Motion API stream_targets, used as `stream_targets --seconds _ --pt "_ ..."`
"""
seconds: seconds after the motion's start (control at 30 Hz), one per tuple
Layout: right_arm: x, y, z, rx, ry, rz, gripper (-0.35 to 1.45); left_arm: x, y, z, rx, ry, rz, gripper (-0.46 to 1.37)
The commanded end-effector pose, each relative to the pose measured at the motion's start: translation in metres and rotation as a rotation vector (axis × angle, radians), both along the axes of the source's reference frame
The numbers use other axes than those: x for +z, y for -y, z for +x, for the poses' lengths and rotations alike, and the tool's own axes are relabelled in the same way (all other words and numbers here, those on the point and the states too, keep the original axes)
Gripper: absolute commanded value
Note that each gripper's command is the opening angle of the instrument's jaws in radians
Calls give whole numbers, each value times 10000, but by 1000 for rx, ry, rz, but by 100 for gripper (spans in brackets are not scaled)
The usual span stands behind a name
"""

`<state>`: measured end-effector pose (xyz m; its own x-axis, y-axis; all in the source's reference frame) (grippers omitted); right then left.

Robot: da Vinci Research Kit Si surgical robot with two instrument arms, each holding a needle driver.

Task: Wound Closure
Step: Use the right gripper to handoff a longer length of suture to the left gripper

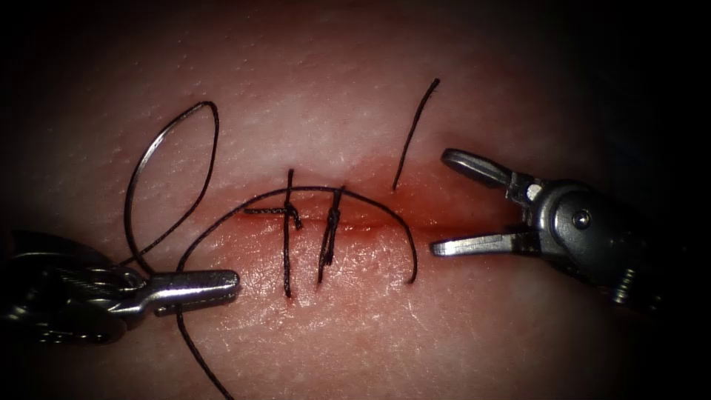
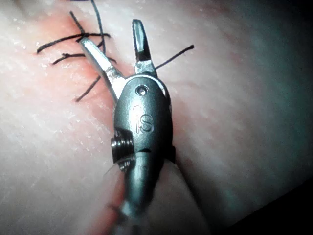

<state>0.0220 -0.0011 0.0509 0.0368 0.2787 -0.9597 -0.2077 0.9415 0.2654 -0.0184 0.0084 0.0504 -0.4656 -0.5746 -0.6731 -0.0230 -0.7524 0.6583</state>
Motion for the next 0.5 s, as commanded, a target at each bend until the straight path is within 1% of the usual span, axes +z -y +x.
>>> stream_targets --seconds 0.03,0.23,0.4,0.5 --pt "0 -1 0 -25 15 1 132 5 -4 3 7 -1 1 -35" --pt "-2 2 0 -33 20 1 131 23 -15 14 7 7 20 -35" --pt "-4 6 3 -33 20 -1 134 18 -19 12 12 -2 29 -35" --pt "-4 8 3 -50 36 1 134 12 -24 12 22 4 74 -35"
